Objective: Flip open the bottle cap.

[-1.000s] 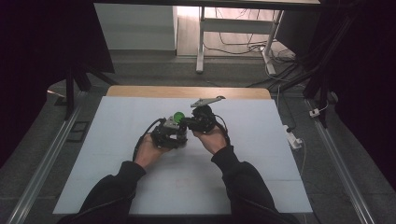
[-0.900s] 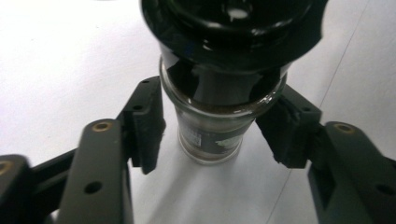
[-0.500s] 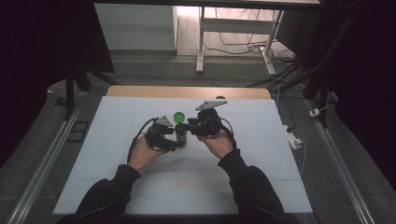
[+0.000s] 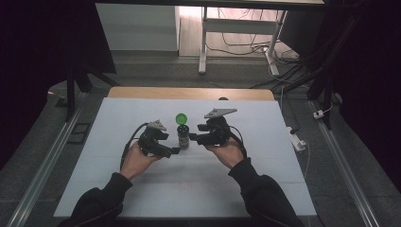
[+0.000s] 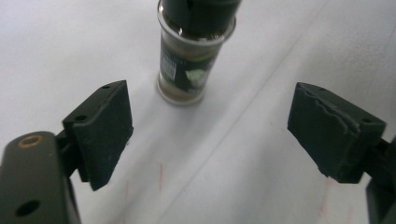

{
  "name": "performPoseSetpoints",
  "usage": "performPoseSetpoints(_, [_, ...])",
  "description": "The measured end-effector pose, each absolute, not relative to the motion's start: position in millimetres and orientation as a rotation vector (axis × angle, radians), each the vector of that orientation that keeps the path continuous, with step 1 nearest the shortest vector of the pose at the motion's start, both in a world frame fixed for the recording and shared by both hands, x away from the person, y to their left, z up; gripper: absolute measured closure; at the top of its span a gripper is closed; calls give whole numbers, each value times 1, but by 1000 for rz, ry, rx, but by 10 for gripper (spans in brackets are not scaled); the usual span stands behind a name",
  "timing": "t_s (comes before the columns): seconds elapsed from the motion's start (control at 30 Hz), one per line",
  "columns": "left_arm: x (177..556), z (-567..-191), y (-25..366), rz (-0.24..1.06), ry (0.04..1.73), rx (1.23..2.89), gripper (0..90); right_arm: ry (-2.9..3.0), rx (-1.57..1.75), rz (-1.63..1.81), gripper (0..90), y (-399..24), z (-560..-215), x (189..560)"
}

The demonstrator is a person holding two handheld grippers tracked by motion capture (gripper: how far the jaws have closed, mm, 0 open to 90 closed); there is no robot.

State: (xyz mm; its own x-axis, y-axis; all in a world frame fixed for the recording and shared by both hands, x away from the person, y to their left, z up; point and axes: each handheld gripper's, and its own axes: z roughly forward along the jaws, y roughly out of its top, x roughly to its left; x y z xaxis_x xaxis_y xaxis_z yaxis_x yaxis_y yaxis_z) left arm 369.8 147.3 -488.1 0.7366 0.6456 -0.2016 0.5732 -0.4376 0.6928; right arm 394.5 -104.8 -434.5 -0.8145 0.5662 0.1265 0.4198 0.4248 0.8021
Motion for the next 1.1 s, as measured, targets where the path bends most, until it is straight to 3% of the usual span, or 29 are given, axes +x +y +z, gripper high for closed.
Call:
performPoseSetpoints(0.53, [329, -476, 173, 105, 886, 2136, 14, 2530, 884, 1349, 161, -124, -437, 364])
performPoseSetpoints(1.1, [277, -465, 217, 145, 947, 2048, 0, 2499, 908, 1338, 35, -164, -439, 326])
